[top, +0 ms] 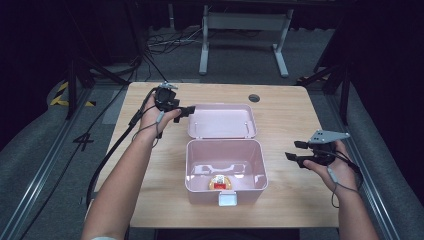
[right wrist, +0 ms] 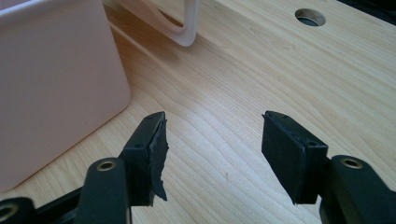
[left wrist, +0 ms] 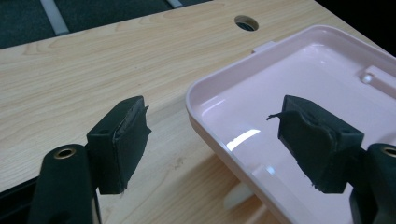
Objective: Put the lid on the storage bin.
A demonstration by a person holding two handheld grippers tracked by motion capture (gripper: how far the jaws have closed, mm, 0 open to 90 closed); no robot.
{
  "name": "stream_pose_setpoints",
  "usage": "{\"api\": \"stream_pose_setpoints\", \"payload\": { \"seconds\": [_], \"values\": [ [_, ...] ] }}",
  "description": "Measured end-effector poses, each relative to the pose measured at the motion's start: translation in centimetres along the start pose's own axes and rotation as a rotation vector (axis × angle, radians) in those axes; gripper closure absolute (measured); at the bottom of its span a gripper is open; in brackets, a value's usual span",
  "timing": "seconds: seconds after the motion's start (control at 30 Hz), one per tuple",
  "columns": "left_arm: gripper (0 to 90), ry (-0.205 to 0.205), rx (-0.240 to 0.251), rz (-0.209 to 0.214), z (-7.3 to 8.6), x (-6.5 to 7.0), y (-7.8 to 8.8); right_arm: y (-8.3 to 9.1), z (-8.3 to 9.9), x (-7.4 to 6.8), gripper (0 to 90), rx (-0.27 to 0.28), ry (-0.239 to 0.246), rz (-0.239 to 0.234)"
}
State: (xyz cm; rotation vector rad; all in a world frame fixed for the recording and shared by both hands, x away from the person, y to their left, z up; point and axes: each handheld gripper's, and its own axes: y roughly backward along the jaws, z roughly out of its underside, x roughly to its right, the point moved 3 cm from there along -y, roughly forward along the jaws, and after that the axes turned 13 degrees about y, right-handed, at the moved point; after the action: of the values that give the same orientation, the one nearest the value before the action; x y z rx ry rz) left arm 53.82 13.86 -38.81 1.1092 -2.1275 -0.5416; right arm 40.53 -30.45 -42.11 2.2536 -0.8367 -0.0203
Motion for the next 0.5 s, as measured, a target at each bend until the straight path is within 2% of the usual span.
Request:
{"api": "stream_pose_setpoints", "payload": {
  "seconds": [0.13, 0.27, 0.5],
  "values": [
    [26.1, 0.026, -0.028, -0.026, -0.2, -0.7, -1.6, -0.2, 0.0, 0.0, 41.5, -0.007, 0.001, -0.001],
    [28.2, 0.072, -0.044, 0.017, -0.1, -1.1, -3.0, -0.2, 0.1, 0.0, 41.5, -0.01, 0.002, -0.002],
    [29.9, 0.108, -0.082, 0.036, 0.3, -1.8, -4.7, -0.1, 0.1, 0.1, 41.3, -0.006, -0.001, -0.004]
  ]
}}
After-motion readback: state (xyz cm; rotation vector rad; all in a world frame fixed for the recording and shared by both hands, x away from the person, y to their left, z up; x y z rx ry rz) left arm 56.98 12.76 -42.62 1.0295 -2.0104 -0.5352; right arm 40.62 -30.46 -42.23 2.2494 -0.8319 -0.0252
